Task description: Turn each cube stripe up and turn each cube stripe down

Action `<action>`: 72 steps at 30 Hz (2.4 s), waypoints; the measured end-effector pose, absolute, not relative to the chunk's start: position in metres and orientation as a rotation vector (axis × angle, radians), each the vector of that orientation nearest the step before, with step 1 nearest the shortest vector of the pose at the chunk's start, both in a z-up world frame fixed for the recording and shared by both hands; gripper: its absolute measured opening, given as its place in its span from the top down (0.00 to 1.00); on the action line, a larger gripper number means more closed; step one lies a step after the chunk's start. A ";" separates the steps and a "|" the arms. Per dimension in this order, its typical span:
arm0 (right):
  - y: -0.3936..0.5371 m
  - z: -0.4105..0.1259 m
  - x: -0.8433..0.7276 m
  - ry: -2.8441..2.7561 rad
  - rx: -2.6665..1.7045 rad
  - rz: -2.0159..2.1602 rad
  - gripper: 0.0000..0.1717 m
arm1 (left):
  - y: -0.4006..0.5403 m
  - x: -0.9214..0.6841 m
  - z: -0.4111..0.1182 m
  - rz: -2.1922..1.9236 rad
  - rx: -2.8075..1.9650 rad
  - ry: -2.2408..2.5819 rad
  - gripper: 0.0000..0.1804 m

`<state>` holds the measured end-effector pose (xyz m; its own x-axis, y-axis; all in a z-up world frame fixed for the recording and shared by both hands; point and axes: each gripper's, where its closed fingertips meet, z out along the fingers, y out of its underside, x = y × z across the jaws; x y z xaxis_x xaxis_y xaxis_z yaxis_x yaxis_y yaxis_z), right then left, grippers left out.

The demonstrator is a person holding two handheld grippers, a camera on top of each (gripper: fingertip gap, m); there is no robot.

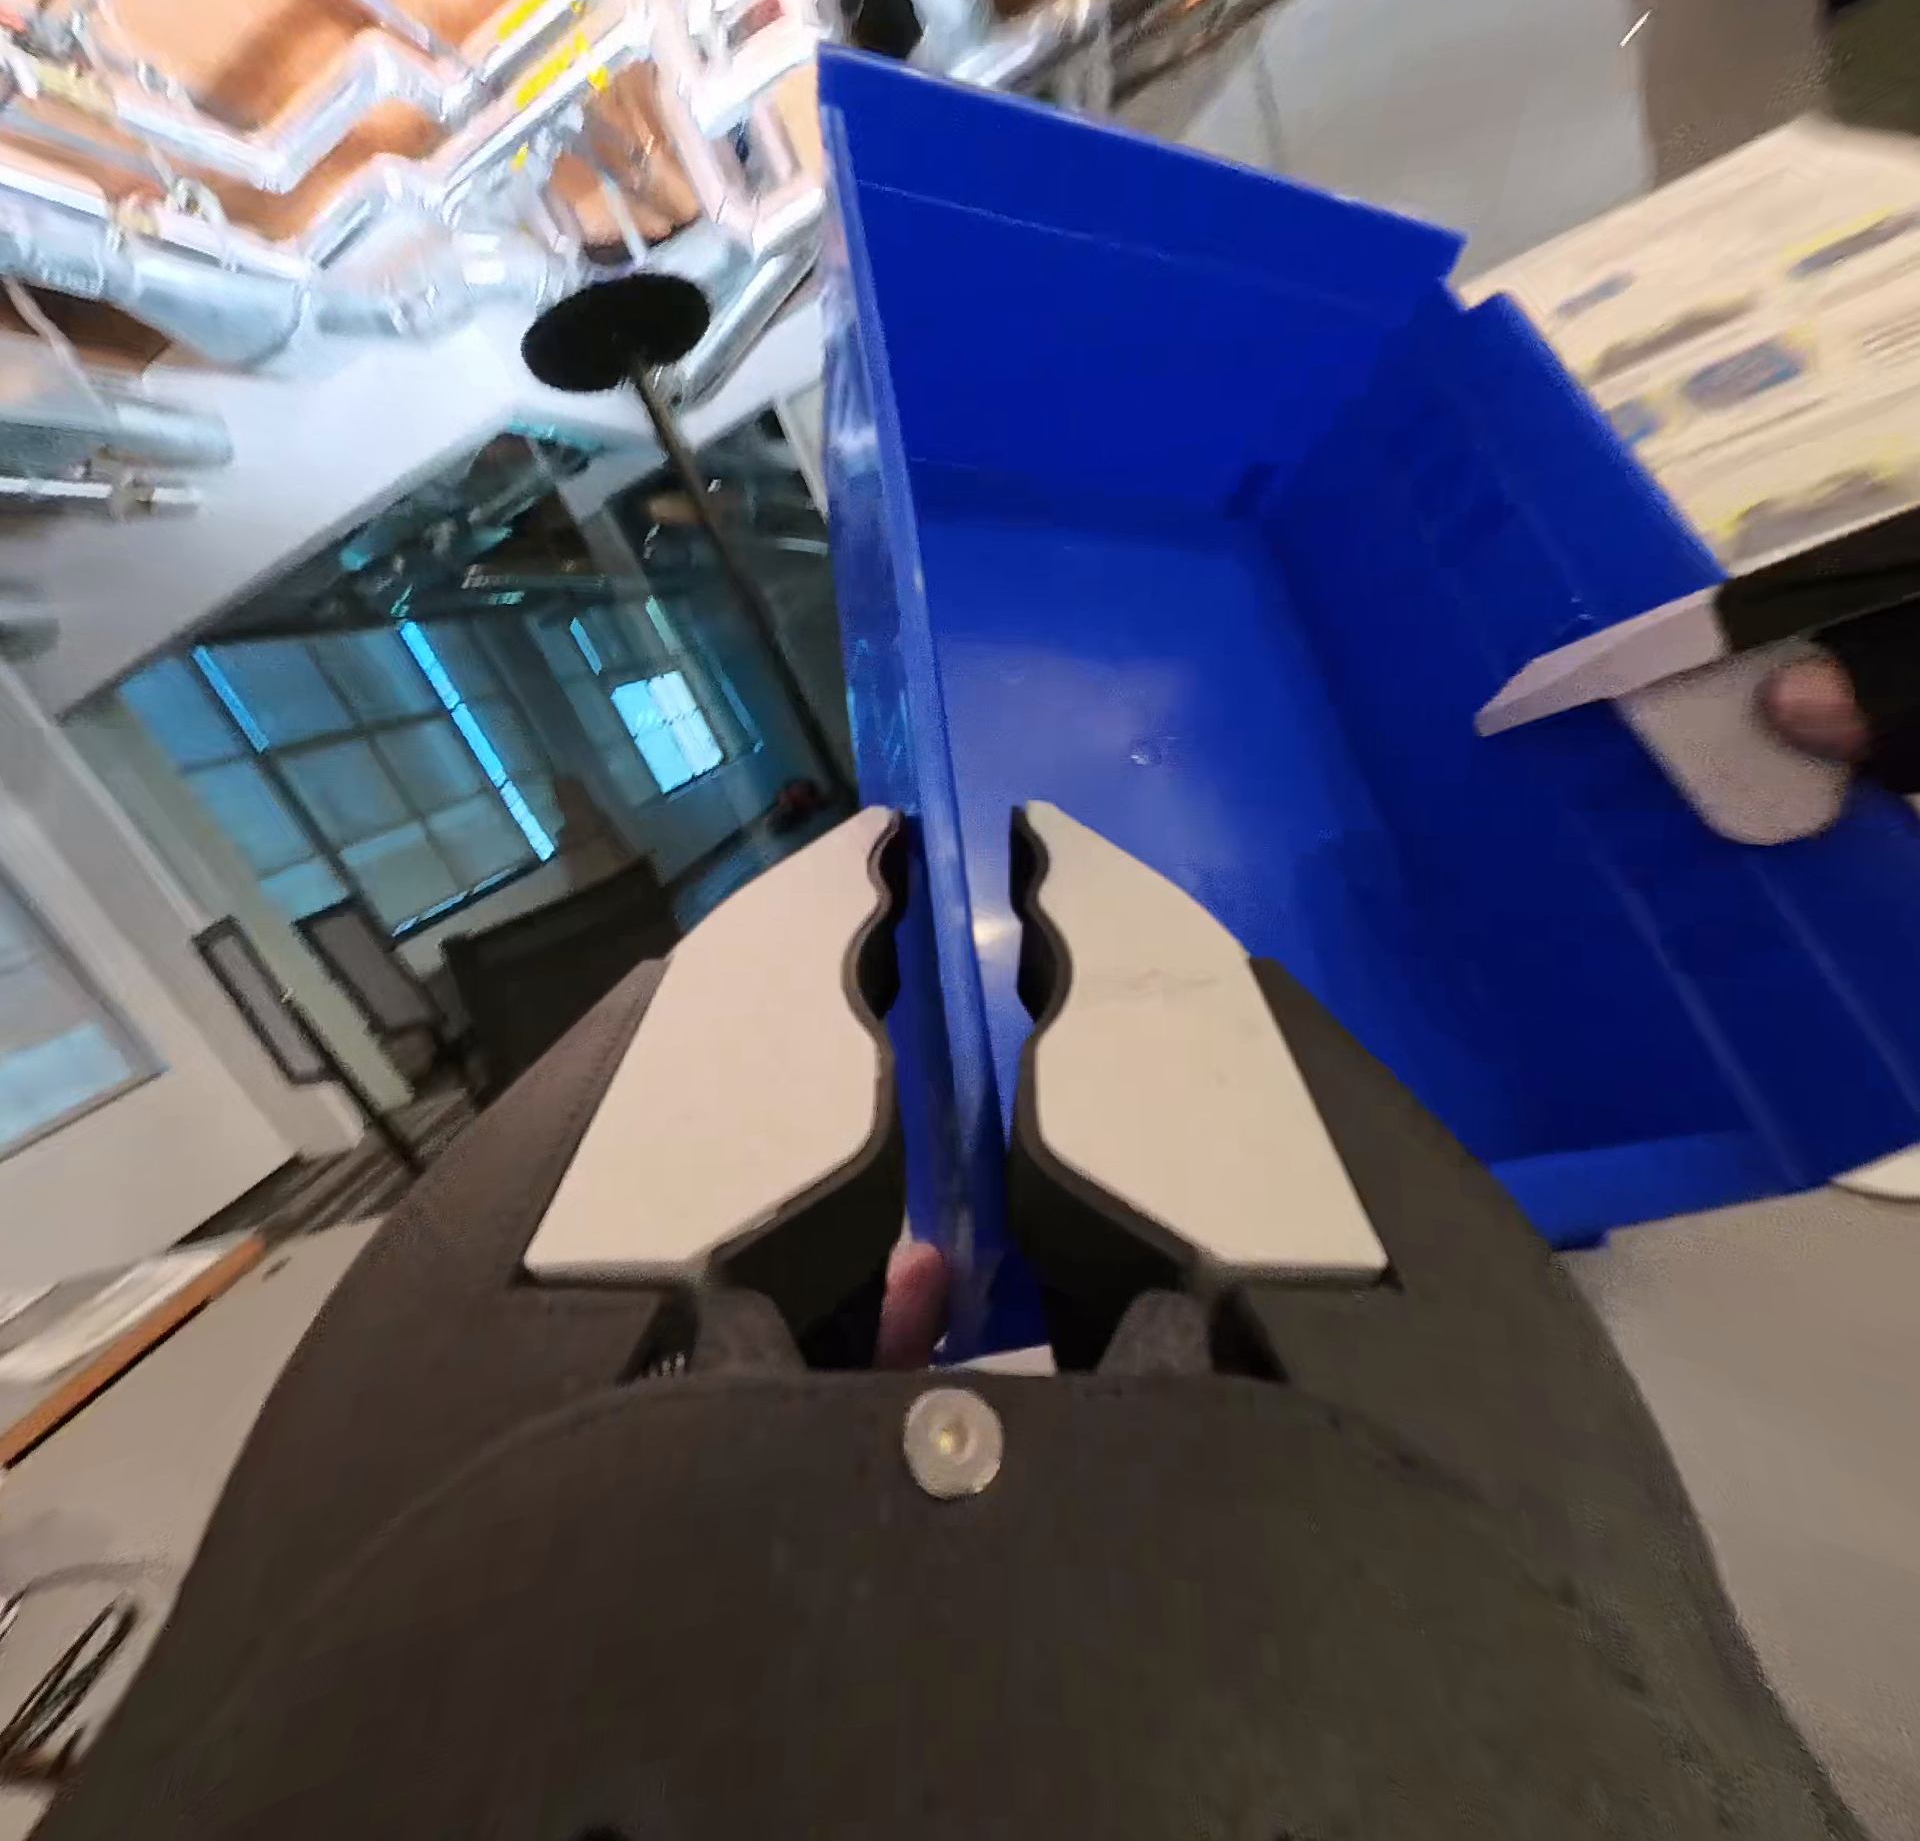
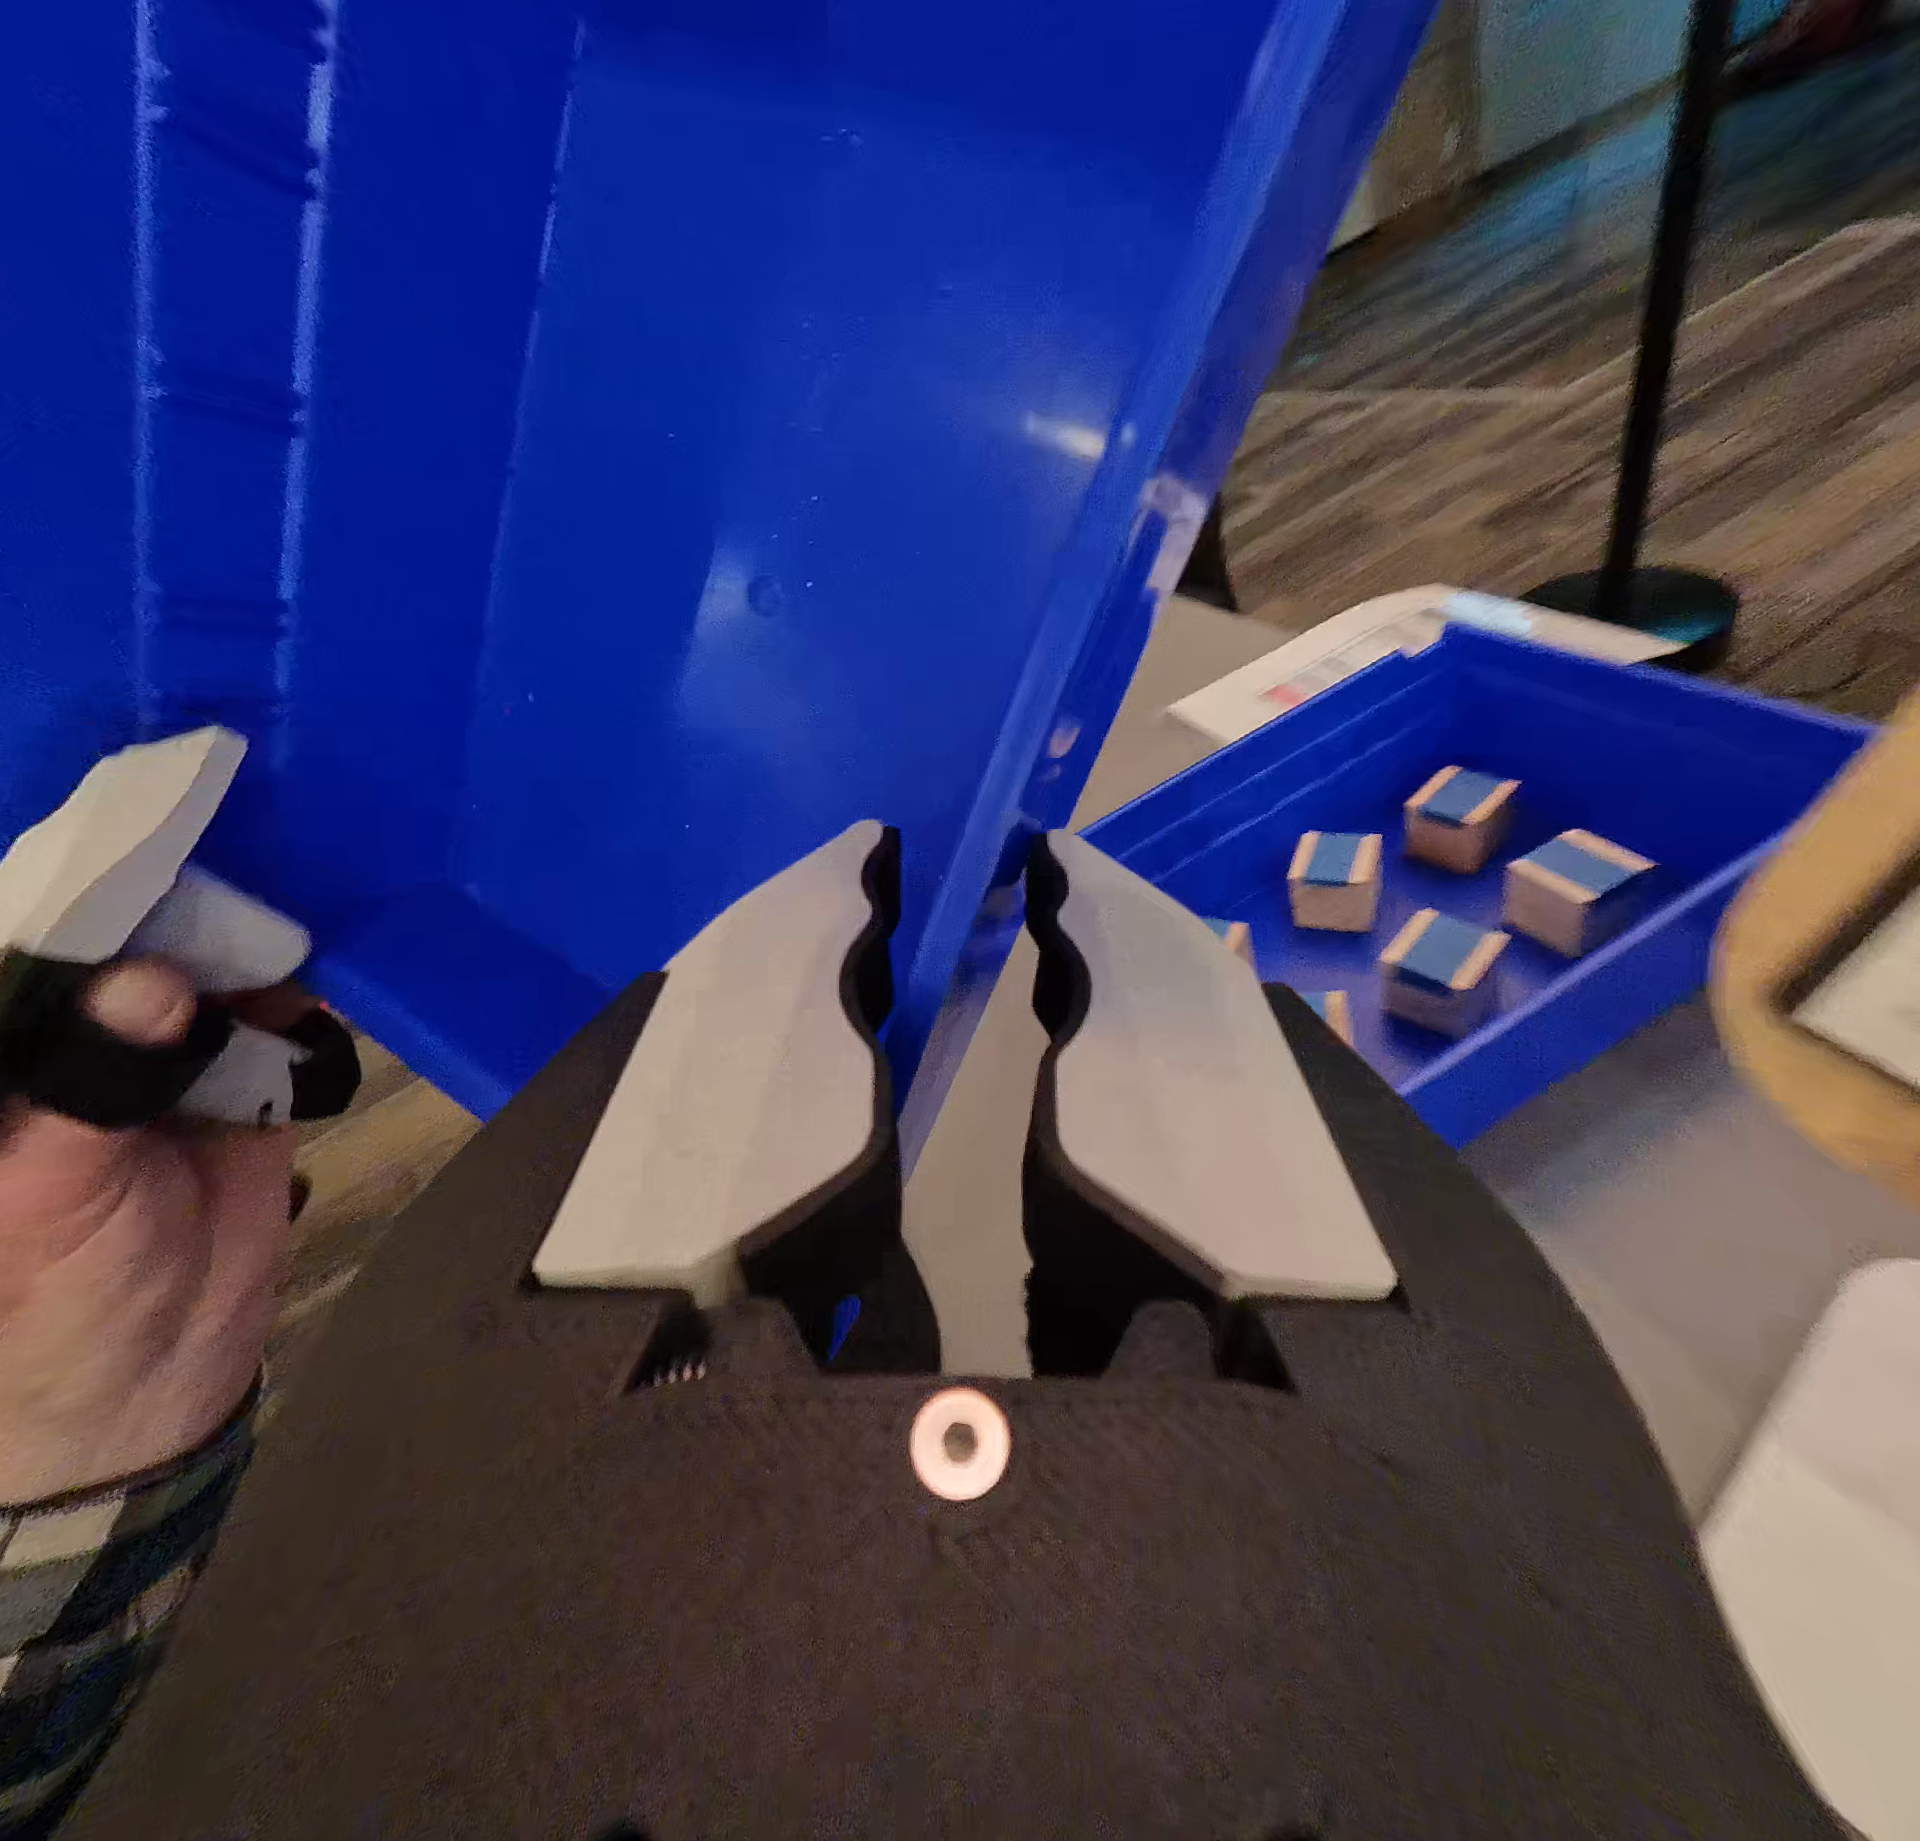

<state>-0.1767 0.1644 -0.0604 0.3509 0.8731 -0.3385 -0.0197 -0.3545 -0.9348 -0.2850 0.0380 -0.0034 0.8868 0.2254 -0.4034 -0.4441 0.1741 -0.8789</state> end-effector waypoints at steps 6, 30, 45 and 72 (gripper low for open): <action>0.170 0.003 -0.061 -0.697 -1.538 0.909 0.94 | 0.031 -0.166 0.038 0.296 -1.130 0.340 0.80; 0.242 -0.149 0.443 -0.236 -2.259 0.150 0.97 | 0.181 0.273 -0.132 -0.912 -1.453 0.498 0.73; 0.341 -0.306 0.472 -0.350 -2.792 0.159 0.96 | 0.275 0.304 -0.258 -1.151 -1.862 0.199 0.69; 0.235 -0.101 0.281 -0.653 -1.679 0.338 0.92 | 0.189 0.115 -0.154 -0.612 -1.496 0.549 0.74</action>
<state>0.2809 0.2353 -0.1008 0.7976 0.5887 0.1315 0.2328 -0.0993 -0.9674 0.1151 0.1888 -0.1540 0.7363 -0.6756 0.0384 0.0354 -0.0182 -0.9992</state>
